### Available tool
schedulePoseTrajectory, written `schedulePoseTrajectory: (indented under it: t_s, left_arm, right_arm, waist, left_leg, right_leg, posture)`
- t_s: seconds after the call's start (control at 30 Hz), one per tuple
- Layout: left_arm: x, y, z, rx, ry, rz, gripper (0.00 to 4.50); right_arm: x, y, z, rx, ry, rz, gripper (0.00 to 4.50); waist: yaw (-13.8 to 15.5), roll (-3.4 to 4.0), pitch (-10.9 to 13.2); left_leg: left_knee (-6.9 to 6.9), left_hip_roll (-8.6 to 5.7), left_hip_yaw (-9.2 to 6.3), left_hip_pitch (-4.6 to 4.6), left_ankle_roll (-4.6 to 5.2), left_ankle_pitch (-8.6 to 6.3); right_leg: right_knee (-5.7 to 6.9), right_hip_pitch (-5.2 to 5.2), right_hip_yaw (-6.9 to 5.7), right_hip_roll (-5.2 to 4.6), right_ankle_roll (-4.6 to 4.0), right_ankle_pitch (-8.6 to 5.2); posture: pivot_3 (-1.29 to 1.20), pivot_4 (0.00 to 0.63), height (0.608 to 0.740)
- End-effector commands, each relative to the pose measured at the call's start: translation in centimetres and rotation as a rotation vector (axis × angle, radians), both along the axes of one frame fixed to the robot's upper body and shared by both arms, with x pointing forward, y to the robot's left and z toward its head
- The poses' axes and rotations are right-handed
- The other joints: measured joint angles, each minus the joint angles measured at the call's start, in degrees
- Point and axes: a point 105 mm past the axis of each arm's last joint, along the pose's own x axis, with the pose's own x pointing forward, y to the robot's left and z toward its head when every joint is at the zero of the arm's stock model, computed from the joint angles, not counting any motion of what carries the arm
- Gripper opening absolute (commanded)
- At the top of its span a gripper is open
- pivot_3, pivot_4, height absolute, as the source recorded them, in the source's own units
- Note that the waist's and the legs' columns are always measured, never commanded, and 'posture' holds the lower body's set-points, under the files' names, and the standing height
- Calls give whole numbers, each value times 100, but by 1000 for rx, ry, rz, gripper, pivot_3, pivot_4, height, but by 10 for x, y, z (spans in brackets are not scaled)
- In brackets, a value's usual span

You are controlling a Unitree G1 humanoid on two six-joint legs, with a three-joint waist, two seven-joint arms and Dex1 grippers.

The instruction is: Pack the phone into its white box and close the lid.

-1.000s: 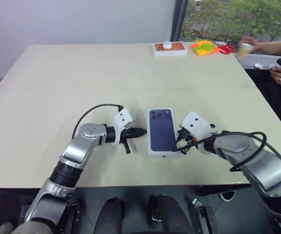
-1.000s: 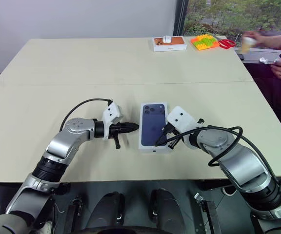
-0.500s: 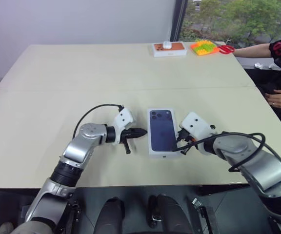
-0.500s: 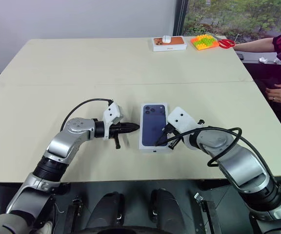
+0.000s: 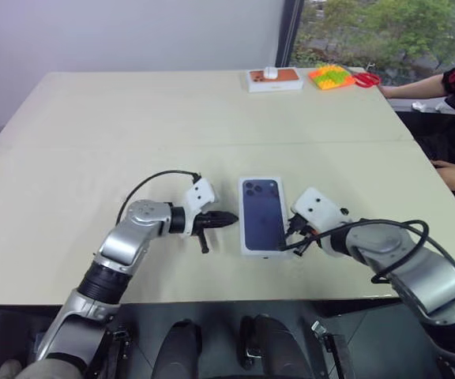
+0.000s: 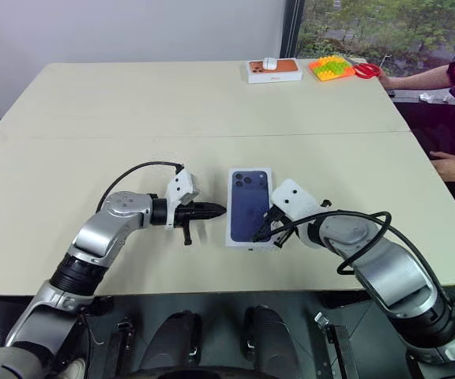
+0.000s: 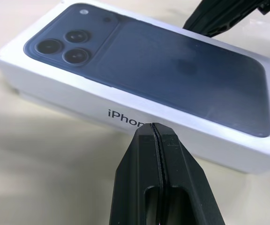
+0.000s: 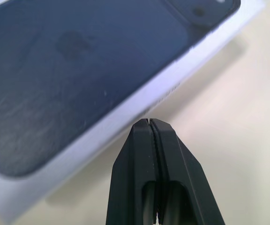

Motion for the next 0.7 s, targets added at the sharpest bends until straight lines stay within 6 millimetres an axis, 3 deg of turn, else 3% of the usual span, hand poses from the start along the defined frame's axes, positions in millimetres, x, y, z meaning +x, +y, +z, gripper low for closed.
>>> schedulePoseTrajectory:
  t_s: [0.03, 0.13, 0.23, 0.33, 0.47, 0.6, 0.7]
  left_arm:
    - [0, 12, 26, -63, -17, -7, 0]
    - [8, 13, 40, -106, -48, 19, 0]
    - [33, -5, 55, -127, -130, 92, 0]
    - [43, -25, 56, -111, -162, 95, 0]
    - [47, -45, 37, 10, -173, 50, 0]
    - [46, -46, 3, 177, -136, 38, 0]
    - [46, -47, -4, 195, -98, 57, 0]
  right_arm:
    - [-6, -6, 26, -10, -100, 30, 40]
    - [-13, -8, 32, -19, -116, 68, 40]
    - [-28, 10, 37, 65, -101, 177, 40]
    - [-38, 25, 32, 117, -62, 238, 40]
    - [-41, 35, 9, 116, 6, 234, 40]
    - [-32, 28, -9, 98, 48, 131, 40]
    - [-31, 27, -13, 104, 60, 102, 40]
  waist:
    - [2, 0, 0]
    - [7, 0, 0]
    - [46, -1, 0]
    - [9, -1, 0]
    - [-15, 0, 0]
    - [-1, 0, 0]
    - [5, 1, -3]
  left_leg:
    - [0, 0, 0, 0, 0, 0]
    - [0, 0, -1, 1, 0, 0]
    - [7, -2, -6, -1, -1, 0]
    - [51, 0, -20, -7, 4, -3]
    - [63, -2, -11, -2, 6, -4]
    - [63, 2, -18, 1, 6, -4]
    - [63, 3, -19, 7, 6, -4]
  right_leg:
    - [0, 0, 0, 0, 0, 0]
    - [0, 0, -1, 1, 0, 0]
    - [0, 6, -5, -1, 1, -1]
    - [0, 28, -18, 1, 2, -1]
    - [0, 36, -10, -2, 3, -1]
    - [8, 34, -13, 6, 2, 0]
    - [10, 40, -13, 4, 2, 0]
  posture:
    - [0, 150, 740]
    - [0, 150, 740]
    - [0, 150, 740]
    - [0, 150, 740]
    - [0, 150, 740]
    - [0, 150, 740]
    - [0, 150, 740]
